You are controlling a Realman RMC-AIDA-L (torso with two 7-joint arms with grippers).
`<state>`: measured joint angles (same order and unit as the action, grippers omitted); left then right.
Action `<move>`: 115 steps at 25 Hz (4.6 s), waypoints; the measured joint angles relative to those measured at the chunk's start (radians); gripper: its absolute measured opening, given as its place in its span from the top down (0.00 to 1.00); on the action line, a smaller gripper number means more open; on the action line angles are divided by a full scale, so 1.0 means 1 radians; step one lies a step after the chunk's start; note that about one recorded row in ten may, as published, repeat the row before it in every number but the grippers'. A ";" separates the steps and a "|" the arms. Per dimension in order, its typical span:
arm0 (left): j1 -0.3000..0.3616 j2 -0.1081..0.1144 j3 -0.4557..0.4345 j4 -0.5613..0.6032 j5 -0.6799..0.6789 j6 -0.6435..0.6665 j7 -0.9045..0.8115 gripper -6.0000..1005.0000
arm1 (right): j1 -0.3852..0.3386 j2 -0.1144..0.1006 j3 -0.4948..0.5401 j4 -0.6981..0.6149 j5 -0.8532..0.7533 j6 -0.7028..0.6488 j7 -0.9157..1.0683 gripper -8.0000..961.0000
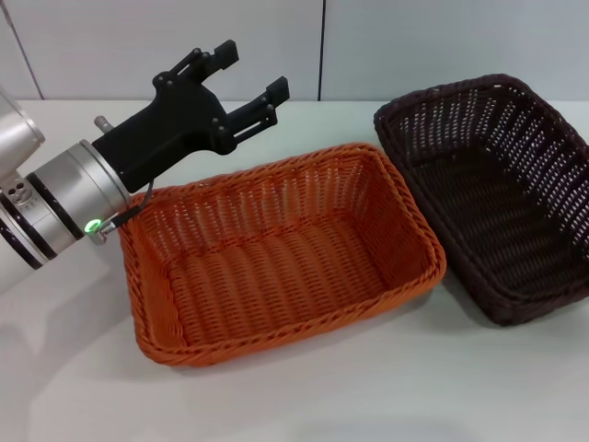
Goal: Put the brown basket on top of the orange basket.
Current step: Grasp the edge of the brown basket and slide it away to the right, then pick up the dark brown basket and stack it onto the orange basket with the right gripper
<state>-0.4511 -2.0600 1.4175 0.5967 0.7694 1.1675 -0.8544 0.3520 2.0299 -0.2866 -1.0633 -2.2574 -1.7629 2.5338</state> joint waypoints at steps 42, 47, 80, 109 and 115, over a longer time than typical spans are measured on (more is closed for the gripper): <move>0.017 0.009 0.006 -0.026 0.002 0.017 0.010 0.16 | 0.092 -0.030 -0.117 0.233 -0.016 0.212 0.000 0.15; 0.015 0.009 0.007 -0.024 0.002 0.017 0.011 0.16 | 0.099 -0.038 -0.115 0.241 -0.011 0.218 0.004 0.15; 0.027 0.006 0.001 -0.025 0.002 0.061 0.005 0.16 | 0.084 -0.081 -0.106 0.314 -0.034 0.272 -0.047 0.38; 0.026 0.002 -0.002 -0.026 -0.006 0.053 0.011 0.25 | 0.038 -0.075 -0.090 0.264 -0.006 0.346 -0.212 0.68; 0.028 -0.002 -0.015 -0.026 -0.007 0.054 0.011 0.28 | 0.026 -0.075 -0.079 0.261 0.022 0.347 -0.252 0.74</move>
<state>-0.4229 -2.0617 1.4025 0.5706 0.7620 1.2210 -0.8436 0.3778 1.9548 -0.3659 -0.8022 -2.2349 -1.4160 2.2818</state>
